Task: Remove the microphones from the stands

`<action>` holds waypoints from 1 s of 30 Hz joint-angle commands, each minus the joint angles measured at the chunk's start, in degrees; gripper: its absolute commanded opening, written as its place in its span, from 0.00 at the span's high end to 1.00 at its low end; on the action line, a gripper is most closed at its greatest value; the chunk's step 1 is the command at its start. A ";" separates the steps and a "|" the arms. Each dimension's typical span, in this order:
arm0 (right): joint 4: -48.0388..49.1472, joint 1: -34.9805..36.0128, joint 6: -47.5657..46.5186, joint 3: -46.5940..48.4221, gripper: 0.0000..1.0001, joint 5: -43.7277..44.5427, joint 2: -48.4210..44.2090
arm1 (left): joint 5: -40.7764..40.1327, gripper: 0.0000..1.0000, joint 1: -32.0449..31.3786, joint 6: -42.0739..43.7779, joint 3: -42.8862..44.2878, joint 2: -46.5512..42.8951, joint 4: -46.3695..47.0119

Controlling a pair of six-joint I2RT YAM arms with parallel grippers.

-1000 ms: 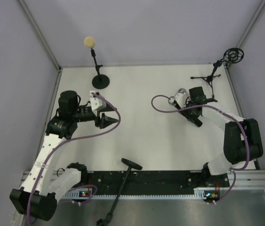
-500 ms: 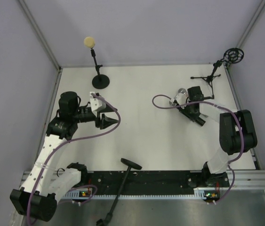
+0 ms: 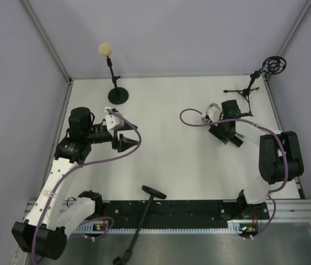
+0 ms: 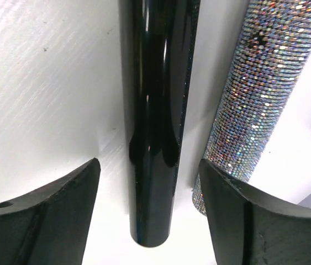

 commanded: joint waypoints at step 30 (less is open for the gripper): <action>-4.21 35.84 16.18 -3.19 0.18 -38.54 -31.05 | -8.06 0.17 19.32 -31.58 -11.90 -2.90 37.77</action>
